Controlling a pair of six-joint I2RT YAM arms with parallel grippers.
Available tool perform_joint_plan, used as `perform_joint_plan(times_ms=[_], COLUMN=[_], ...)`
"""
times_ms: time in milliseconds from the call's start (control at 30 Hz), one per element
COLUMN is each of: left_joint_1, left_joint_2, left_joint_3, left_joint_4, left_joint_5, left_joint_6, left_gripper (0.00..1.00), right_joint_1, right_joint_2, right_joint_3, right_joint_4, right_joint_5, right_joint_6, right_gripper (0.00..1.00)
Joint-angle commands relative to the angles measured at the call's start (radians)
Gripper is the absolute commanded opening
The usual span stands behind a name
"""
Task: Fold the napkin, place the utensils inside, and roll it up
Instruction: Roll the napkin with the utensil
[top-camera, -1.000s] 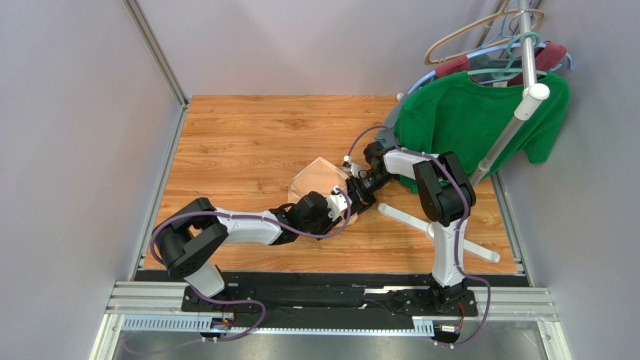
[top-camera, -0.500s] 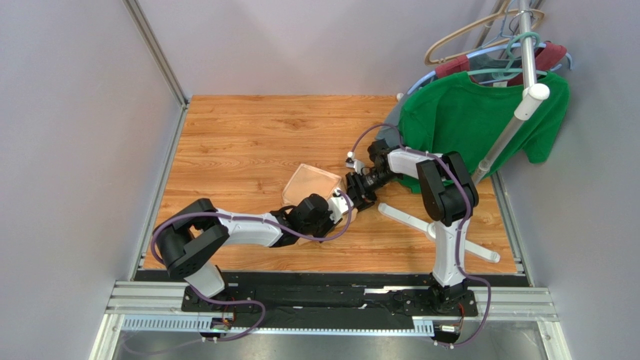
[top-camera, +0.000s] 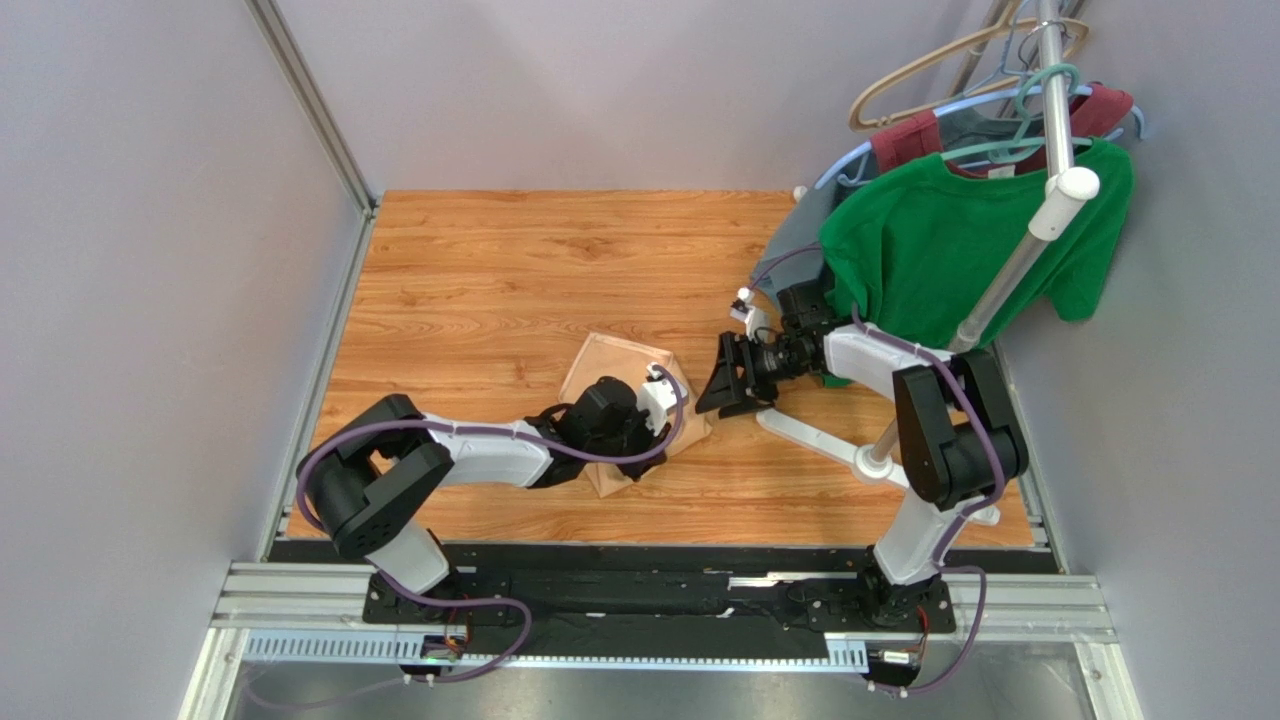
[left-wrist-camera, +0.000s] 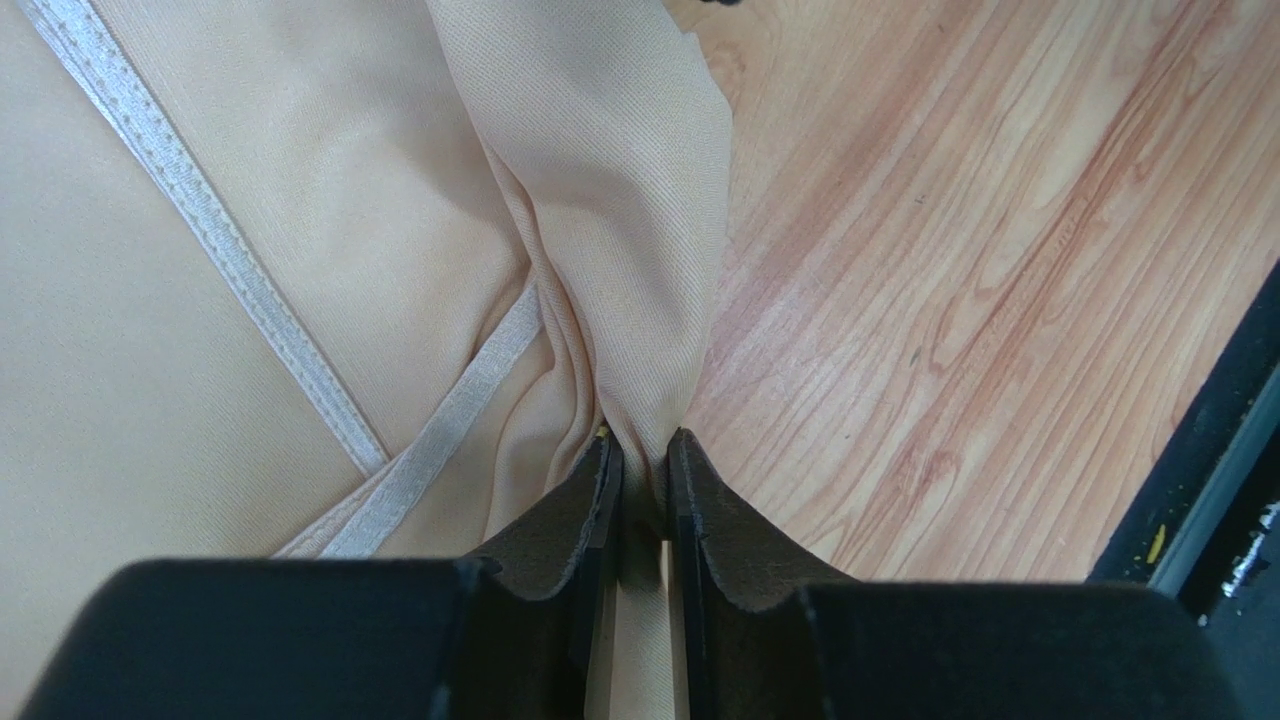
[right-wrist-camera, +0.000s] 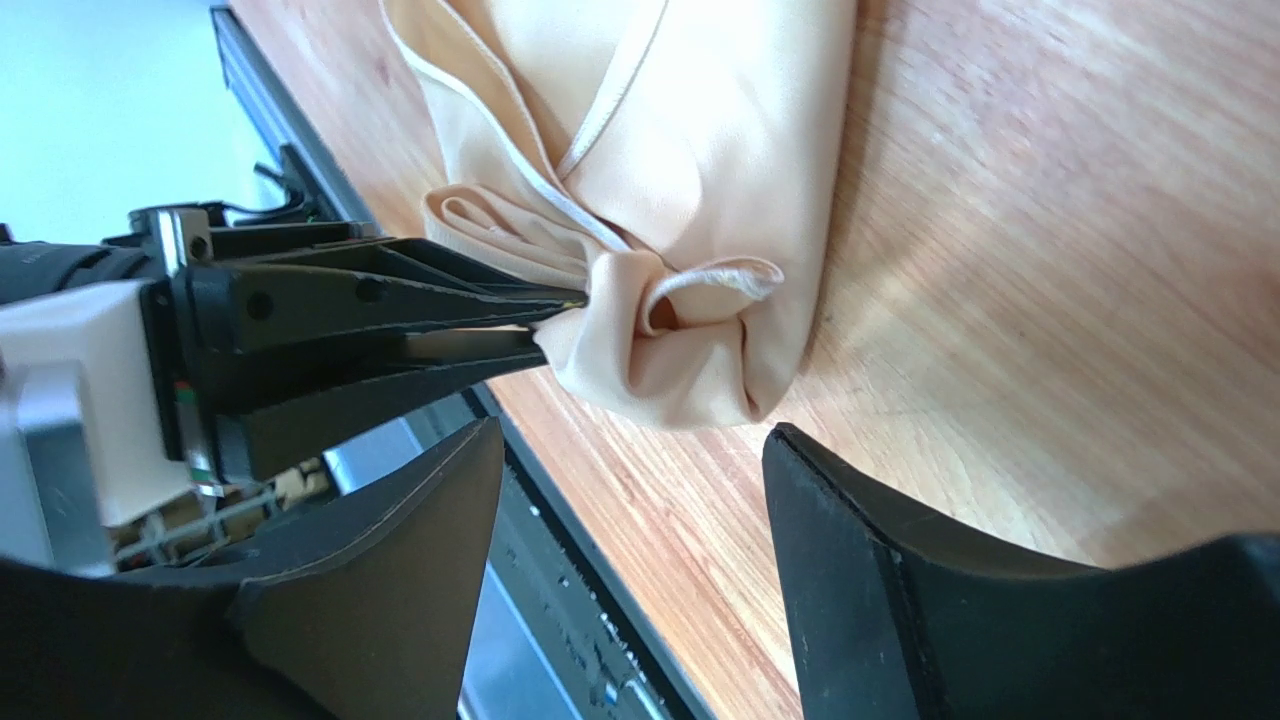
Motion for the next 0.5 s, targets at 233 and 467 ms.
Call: perform_joint_plan(times_ms=[233,467], left_joint_1=[0.070,0.122], left_joint_2=[0.032,0.081], left_joint_3=[0.011,0.063], left_joint_4=[-0.211,-0.304], left_joint_5=[0.196,0.282], left_joint_6=[-0.059,-0.079], left_gripper=[0.20,0.19], right_joint_1=[0.059,0.254], right_joint_2=[-0.330,-0.579], right_joint_3=[-0.282,-0.416], right_joint_4=[0.383,0.575], right_joint_5=[0.120,0.337], right_joint_6=[-0.012,-0.133], right_gripper=[0.68,0.69])
